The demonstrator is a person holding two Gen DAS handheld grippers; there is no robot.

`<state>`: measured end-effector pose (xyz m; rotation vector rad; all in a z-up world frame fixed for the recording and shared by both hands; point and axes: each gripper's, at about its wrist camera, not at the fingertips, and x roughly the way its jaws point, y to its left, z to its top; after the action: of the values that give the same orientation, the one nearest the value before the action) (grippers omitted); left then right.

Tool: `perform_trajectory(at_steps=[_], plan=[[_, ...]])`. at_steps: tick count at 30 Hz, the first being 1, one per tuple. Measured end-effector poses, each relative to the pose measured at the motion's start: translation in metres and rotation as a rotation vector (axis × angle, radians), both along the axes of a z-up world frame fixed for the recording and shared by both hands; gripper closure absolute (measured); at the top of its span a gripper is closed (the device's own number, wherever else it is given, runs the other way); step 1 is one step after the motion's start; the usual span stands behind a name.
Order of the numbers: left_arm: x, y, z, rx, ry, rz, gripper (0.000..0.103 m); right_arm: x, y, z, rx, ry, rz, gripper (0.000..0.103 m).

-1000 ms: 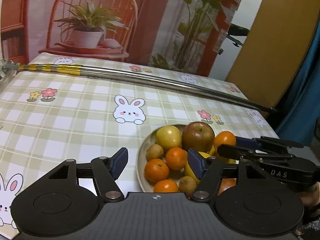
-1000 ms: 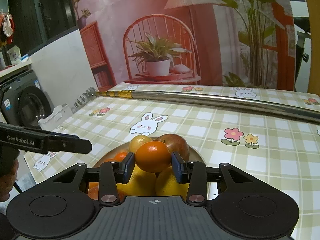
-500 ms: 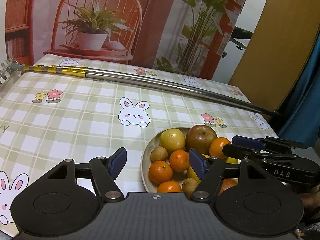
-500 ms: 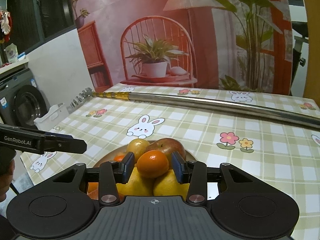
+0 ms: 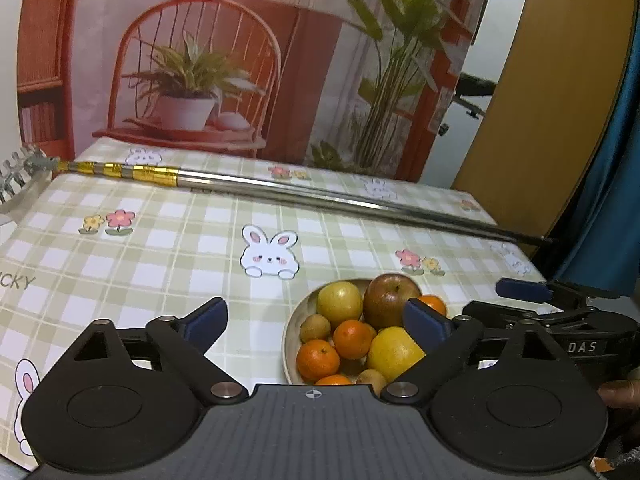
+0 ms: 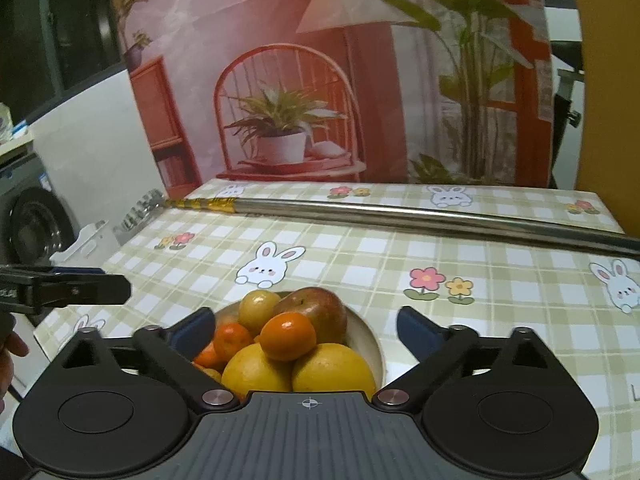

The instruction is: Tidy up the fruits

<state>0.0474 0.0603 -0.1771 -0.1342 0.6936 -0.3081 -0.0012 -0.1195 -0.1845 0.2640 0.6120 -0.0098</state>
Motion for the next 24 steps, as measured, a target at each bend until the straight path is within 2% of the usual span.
perform_trajectory(at_steps=[1,9,18,24], plan=[[-0.001,0.001,0.002,-0.005,-0.006,0.001,0.004,-0.001,-0.001,0.002,0.003,0.001,-0.007,0.000],[-0.009,0.001,0.024,0.011,-0.054,0.028,0.003,-0.011,-0.001,0.031,-0.009,-0.026,-0.056,0.000],[-0.022,0.009,0.092,0.028,-0.203,0.037,0.000,-0.027,-0.005,0.107,-0.039,-0.157,-0.106,0.000],[-0.036,0.005,0.131,0.029,-0.283,0.042,0.000,-0.035,-0.002,0.146,-0.126,-0.210,-0.151,0.000]])
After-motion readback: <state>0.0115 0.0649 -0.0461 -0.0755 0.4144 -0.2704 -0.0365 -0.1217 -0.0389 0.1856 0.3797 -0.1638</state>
